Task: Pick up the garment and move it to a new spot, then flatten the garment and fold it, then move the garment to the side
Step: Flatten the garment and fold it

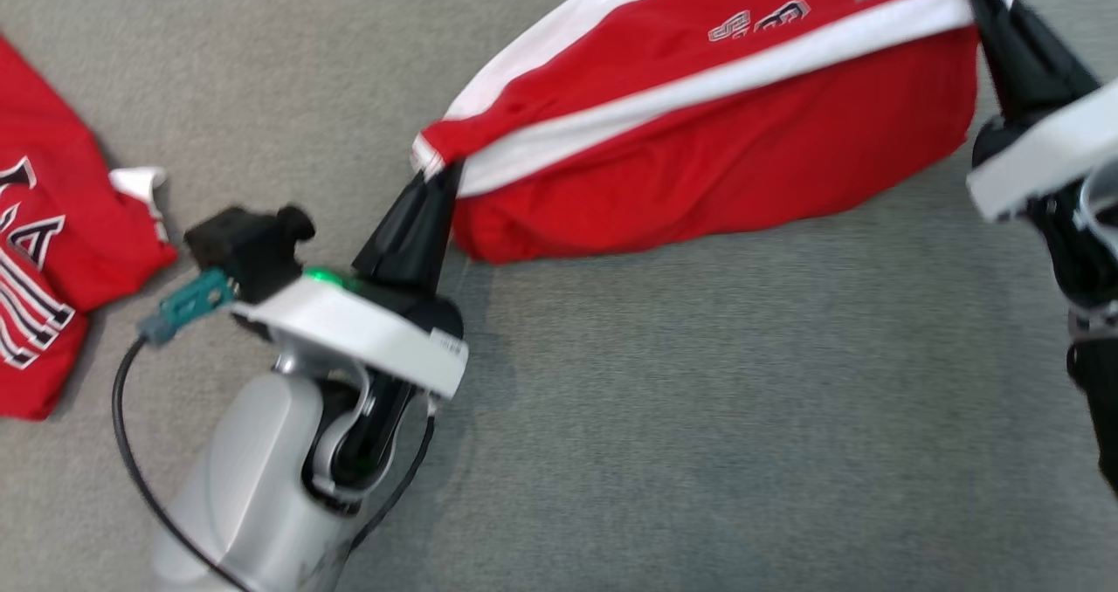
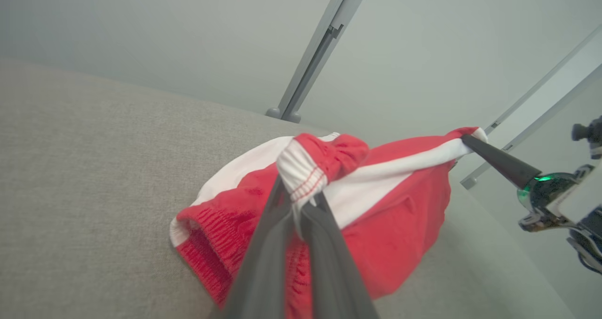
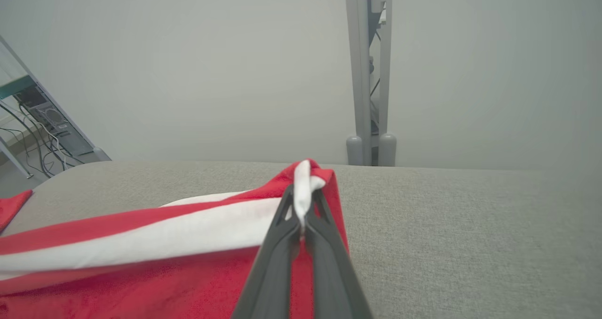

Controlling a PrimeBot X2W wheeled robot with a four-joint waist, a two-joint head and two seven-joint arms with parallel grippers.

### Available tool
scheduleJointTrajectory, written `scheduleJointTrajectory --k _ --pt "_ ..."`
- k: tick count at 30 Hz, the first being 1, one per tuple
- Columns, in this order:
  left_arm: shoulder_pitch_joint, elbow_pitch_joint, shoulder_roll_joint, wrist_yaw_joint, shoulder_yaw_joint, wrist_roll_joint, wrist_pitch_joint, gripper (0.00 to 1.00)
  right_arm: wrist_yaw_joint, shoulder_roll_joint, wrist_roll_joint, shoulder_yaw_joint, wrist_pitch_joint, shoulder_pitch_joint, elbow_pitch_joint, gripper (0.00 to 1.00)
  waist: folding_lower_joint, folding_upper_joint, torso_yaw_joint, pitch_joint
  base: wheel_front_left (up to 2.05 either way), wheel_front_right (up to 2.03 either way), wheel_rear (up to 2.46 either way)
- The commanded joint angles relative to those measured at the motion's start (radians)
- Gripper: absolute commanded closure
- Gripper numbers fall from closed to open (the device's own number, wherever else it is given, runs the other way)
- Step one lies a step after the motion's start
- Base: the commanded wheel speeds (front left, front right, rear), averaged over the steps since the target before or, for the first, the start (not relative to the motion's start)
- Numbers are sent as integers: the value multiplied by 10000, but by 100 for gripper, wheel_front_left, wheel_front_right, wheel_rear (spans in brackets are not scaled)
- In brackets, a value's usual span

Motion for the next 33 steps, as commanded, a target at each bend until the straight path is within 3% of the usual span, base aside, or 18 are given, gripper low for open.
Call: scheduleJointTrajectory --k 1,15,17,18,19,20,21,26,33 --pt "-511 387 -146 -137 20 -126 -113 100 -23 -210 5 256 -138 -624 576 100 0 0 650 605 0 0 0" --pt "-2243 2742 -913 -829 -606 -812 -571 100 -17 -519 379 2253 -1291 -3942 4912 100 0 0 1456 1150 0 0 0" --pt "-2355 2958 -934 -877 -763 -892 -614 61 -17 -426 528 2424 -1391 -4193 5412 100 0 0 1474 1152 0 0 0" --pt "-2407 3040 -942 -930 -846 -906 -624 6 -17 -418 552 2542 -1501 -4322 5609 89 0 0 1475 1151 0 0 0" --pt "-2442 3103 -951 -948 -908 -925 -683 0 -17 -403 614 2637 -1596 -4405 5772 60 0 0 1476 1149 0 0 0" --pt "-2471 3160 -959 -962 -973 -939 -736 0 -17 -361 720 2723 -1721 -4423 5904 4 0 0 1470 1135 0 0 0" --pt "-2488 3202 -963 -981 -1012 -906 -829 0 -17 -358 760 2838 -1869 -4444 5990 0 0 0 1449 1115 0 0 0" --pt "-2286 3243 -793 -758 -1047 -278 -1636 0 -17 -395 1137 3336 -2764 -4028 6115 0 0 0 1263 883 0 0 0" --pt "-1434 2405 -245 224 -531 990 -2312 0 -17 -549 1333 3250 -4224 -2956 5516 0 0 0 767 393 0 0 0"
